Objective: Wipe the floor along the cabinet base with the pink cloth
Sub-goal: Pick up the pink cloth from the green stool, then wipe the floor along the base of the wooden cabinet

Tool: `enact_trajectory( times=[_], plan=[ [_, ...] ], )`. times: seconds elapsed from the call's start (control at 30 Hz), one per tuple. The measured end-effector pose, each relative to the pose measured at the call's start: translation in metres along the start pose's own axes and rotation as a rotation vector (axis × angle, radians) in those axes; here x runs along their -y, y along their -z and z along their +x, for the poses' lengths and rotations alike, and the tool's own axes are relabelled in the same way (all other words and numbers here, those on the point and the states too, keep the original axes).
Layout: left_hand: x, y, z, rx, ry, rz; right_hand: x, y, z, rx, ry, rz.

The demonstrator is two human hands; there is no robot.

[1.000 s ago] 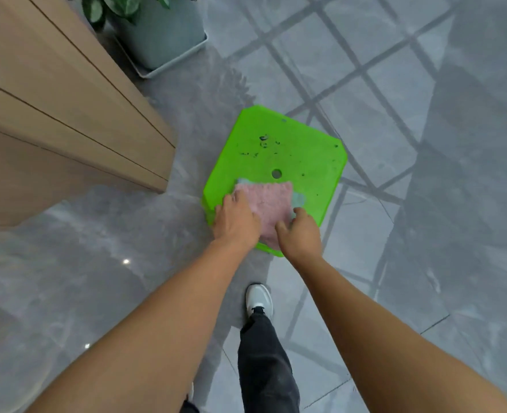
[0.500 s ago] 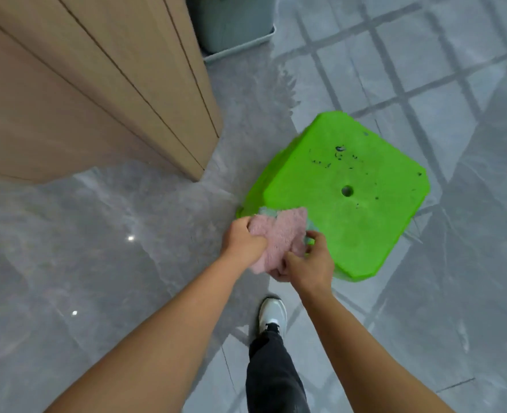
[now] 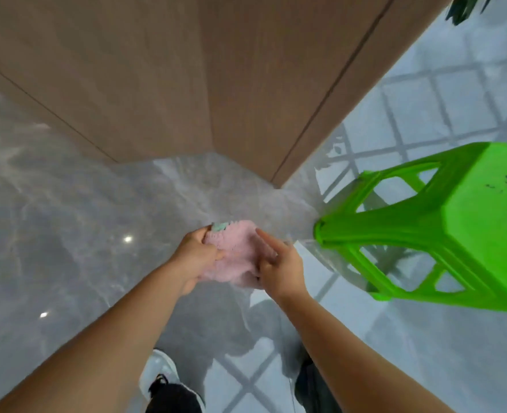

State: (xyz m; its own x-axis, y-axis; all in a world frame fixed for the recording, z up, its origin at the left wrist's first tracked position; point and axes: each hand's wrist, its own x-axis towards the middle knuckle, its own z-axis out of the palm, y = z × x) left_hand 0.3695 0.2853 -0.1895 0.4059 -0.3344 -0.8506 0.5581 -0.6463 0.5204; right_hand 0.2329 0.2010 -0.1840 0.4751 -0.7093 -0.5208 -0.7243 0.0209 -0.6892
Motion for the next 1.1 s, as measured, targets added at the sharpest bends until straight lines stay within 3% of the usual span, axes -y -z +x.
enact_trajectory(
  times=[0.13,0.33,0.4,0.47,0.53,0.57,0.63,0.7,0.83,0.9,1.03,1.1],
  plan=[
    [0.030,0.021,0.074,0.053,-0.016,-0.001,-0.035,-0.068,0.047,-0.012,-0.045,-0.011],
    [0.052,-0.036,0.255,0.089,-0.186,-0.013,-0.133,-0.112,0.199,-0.281,0.151,-0.224],
    [0.073,-0.044,0.318,0.080,-0.317,0.205,-0.175,-0.127,0.250,-0.323,0.143,-0.523],
    [0.102,-0.024,0.370,-0.025,-0.510,0.750,-0.215,-0.150,0.290,-0.306,0.051,-0.778],
    [0.130,0.015,0.409,-0.229,-0.703,1.162,-0.246,-0.182,0.310,-0.235,0.025,-0.770],
    [0.143,0.039,0.420,-0.329,-0.752,1.210,-0.255,-0.200,0.313,-0.197,0.060,-0.736],
    [0.161,0.079,0.429,-0.469,-0.696,1.191,-0.262,-0.229,0.310,-0.162,0.099,-0.714],
    [0.176,0.100,0.430,-0.574,-0.607,1.226,-0.254,-0.243,0.317,-0.214,0.007,-0.660],
    [0.182,0.099,0.429,-0.539,-0.467,1.355,-0.192,-0.255,0.390,-0.428,-0.232,-0.451],
    [0.182,0.094,0.427,-0.511,-0.417,1.291,-0.152,-0.287,0.416,-0.296,-0.076,-0.507],
    [0.198,0.100,0.423,-0.509,-0.465,1.219,-0.092,-0.389,0.410,0.118,0.651,-0.708],
    [0.210,0.100,0.427,-0.607,-0.559,1.183,-0.085,-0.422,0.390,0.238,0.884,-0.883]
  ],
)
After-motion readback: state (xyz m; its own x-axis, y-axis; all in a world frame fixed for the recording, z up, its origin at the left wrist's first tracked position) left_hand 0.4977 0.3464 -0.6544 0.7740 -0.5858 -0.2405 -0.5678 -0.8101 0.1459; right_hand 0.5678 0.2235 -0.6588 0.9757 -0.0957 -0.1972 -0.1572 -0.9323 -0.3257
